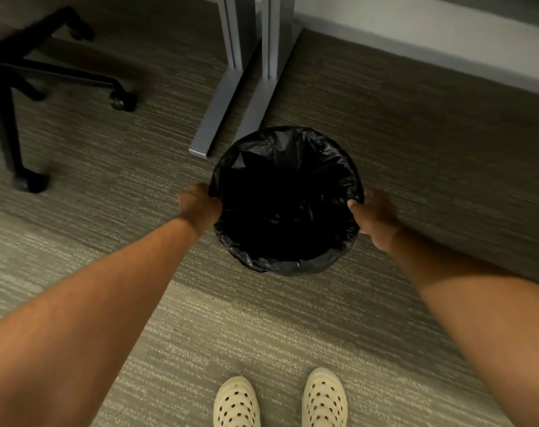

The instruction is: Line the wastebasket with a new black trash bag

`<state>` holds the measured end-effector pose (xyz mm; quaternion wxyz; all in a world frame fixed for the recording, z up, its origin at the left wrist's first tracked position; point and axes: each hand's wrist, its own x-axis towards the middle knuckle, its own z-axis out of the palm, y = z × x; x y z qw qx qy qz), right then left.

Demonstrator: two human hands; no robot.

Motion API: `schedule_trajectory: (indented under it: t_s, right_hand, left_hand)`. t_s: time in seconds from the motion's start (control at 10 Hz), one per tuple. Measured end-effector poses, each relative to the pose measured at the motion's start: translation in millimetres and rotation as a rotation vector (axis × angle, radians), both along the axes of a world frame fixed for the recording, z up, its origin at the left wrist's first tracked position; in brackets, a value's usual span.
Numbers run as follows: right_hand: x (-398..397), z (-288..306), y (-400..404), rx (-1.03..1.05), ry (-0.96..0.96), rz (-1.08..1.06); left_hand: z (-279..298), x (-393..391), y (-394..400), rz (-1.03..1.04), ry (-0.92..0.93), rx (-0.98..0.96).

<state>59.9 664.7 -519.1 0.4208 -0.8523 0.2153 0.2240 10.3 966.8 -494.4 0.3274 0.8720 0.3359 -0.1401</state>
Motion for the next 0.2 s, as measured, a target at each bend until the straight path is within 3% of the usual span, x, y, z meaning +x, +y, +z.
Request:
schedule_trajectory:
  t_s: [0.2]
  right_hand:
    - [-23.1, 30.2, 0.4, -0.26, -0.273, 0.208]
  left_hand:
    - [22.7, -16.3, -14.9, -0.263, -0.119, 0.217]
